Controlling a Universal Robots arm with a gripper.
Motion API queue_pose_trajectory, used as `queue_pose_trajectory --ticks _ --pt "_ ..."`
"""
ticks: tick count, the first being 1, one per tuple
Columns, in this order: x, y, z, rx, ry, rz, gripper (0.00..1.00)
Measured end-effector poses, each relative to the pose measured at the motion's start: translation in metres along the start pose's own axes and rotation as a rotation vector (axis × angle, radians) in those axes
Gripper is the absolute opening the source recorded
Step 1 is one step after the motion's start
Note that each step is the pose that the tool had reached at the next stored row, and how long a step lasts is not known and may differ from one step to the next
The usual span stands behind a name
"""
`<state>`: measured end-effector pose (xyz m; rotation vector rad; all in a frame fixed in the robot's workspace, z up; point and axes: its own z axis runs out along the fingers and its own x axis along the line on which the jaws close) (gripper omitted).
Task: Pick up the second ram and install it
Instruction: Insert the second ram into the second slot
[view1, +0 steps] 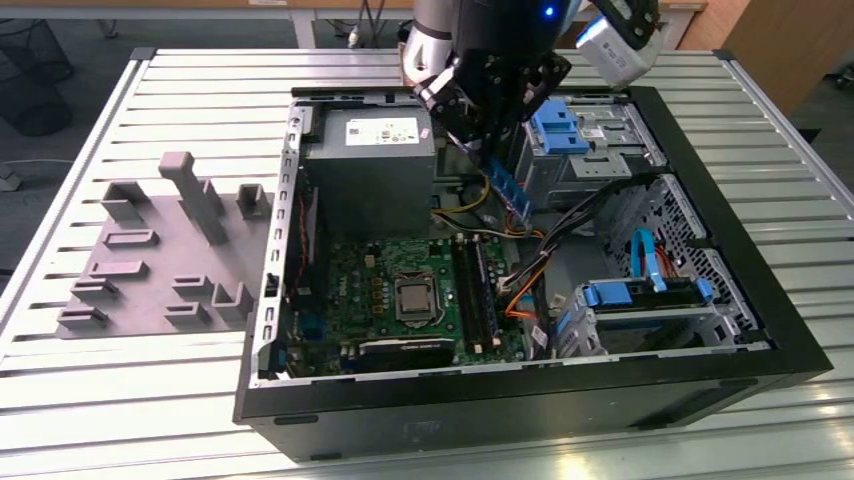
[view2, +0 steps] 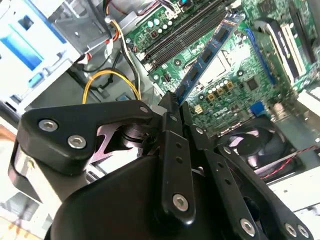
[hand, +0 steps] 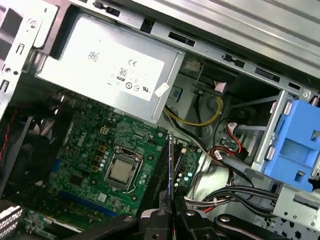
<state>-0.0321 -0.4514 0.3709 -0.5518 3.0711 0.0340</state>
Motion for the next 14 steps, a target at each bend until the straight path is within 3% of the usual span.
queue_pose_trajectory --ticks 1,14 --pt "0.0 0.0 0.0012 0.0015 -0.001 0.061 0.14" --pt "0.0002 -0.0001 0.0064 0.0073 -0.0053 0.298 0.14"
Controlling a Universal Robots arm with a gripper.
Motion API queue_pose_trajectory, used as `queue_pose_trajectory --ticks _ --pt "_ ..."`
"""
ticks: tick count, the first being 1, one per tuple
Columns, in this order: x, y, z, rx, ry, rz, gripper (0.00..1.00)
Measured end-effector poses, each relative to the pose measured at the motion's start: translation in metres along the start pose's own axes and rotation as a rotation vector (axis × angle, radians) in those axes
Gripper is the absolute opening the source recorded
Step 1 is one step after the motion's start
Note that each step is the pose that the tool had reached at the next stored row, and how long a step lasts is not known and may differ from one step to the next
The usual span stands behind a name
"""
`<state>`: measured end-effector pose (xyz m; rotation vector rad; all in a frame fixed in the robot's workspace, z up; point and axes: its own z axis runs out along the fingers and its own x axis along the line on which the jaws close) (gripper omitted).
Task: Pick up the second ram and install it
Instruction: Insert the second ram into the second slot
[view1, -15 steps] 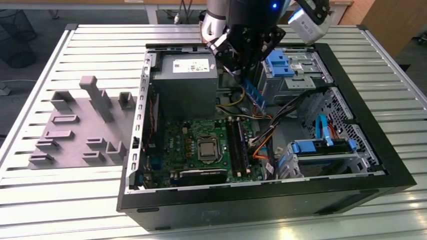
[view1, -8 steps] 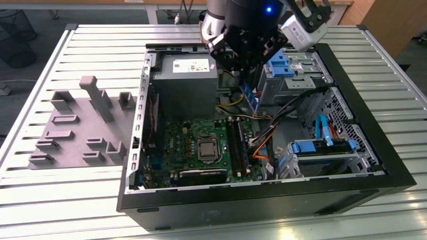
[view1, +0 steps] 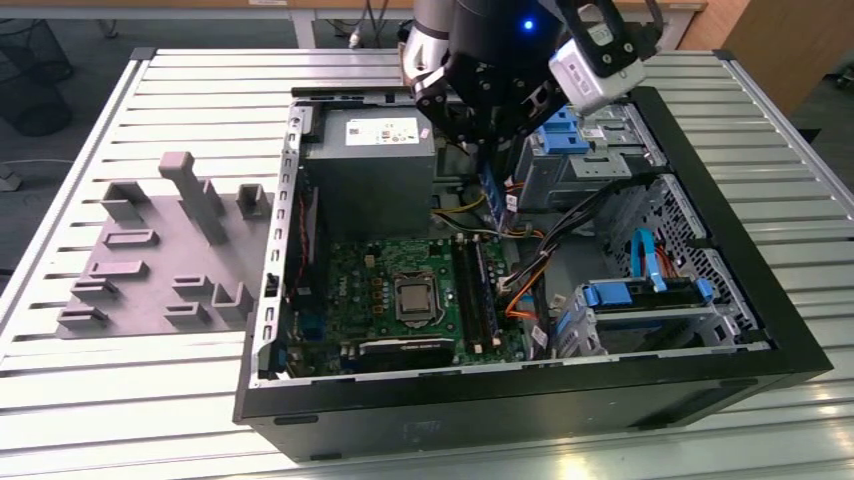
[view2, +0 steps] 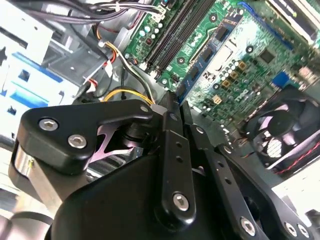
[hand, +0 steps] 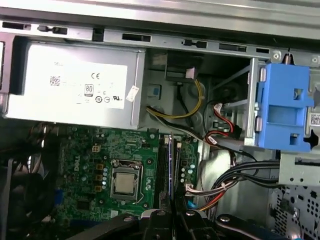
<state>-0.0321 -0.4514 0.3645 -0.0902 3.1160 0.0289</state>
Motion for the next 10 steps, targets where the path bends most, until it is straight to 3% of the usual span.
queue_pose_trajectory --ticks 4,10 --pt "0.0001 -0.0002 0.0031 0.0015 -0.0012 0.066 0.14" --pt "0.0006 -0.007 0.008 0.0019 -0.0013 0.073 0.14"
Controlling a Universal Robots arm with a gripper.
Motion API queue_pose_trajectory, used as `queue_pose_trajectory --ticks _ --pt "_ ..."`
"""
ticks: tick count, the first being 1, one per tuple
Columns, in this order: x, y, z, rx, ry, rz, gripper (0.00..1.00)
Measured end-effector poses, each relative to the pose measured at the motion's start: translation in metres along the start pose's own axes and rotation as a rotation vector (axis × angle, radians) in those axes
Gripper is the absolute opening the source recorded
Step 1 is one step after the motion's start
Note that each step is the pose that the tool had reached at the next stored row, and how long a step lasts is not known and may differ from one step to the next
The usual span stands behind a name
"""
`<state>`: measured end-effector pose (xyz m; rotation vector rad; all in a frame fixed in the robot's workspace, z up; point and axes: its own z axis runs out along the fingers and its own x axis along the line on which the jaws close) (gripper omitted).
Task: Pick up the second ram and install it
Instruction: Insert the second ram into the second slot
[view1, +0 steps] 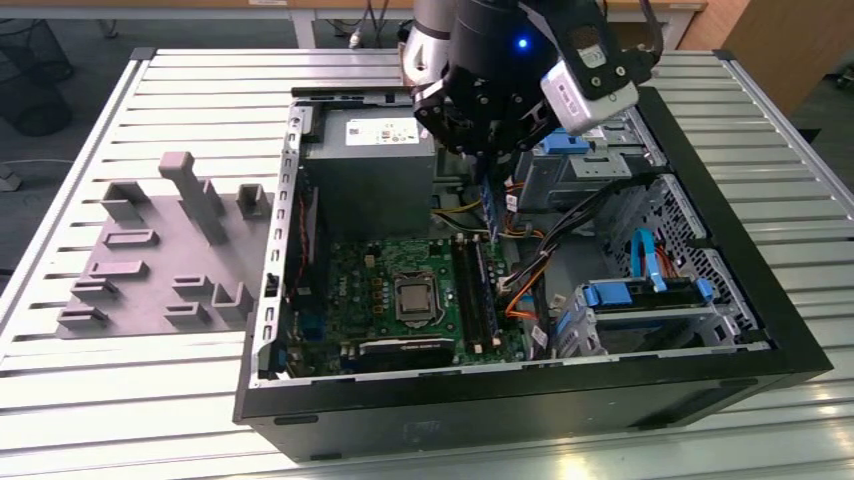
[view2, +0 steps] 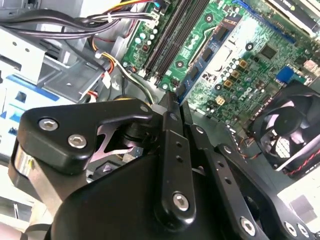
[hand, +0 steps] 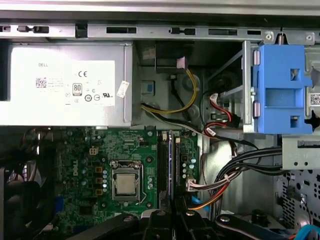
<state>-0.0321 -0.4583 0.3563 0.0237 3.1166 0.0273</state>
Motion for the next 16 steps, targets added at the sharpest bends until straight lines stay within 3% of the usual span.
queue_pose_trajectory --ticks 7,16 --pt "0.0003 -0.002 0.0124 -0.0003 0.0107 -0.022 0.14" --pt "0.0007 -0.0041 0.0287 -0.0003 0.0112 -0.021 0.14"
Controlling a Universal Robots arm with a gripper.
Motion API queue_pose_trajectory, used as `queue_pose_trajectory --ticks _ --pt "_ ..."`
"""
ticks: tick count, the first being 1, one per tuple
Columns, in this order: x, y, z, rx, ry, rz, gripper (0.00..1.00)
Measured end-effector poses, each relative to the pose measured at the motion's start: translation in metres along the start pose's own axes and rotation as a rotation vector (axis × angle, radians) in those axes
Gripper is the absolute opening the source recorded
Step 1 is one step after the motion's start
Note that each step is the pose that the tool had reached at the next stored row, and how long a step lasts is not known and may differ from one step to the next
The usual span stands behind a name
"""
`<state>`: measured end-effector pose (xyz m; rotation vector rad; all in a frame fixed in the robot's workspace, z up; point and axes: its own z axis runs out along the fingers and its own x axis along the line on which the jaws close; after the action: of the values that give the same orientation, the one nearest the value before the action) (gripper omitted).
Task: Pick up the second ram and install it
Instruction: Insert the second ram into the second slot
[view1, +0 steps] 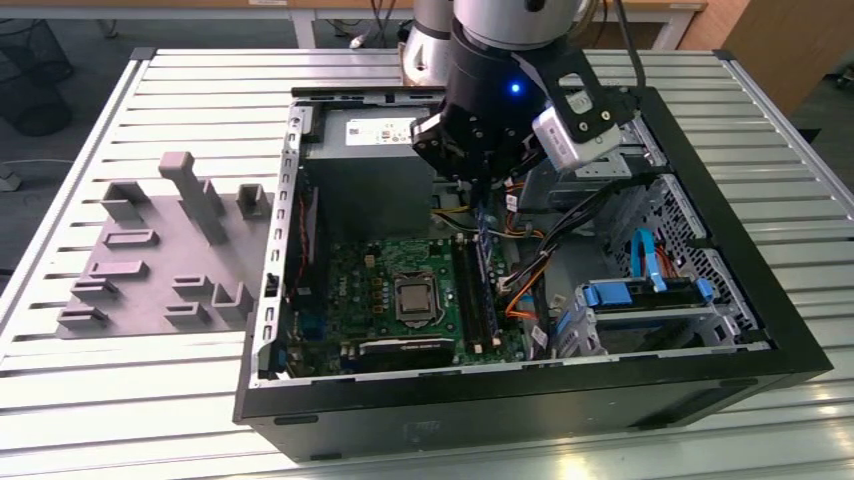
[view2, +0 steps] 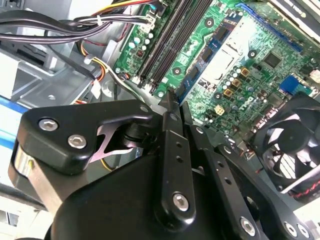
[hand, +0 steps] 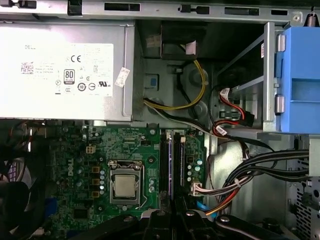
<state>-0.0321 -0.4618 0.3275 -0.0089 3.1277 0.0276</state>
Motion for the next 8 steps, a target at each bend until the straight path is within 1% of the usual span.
queue_pose_trajectory --ticks 4,8 --pt "0.0001 -0.0006 0.007 -0.0002 0.0001 0.0 0.14" --pt "0.0001 -0.0006 0.0077 0.0 0.0002 0.0 0.14"
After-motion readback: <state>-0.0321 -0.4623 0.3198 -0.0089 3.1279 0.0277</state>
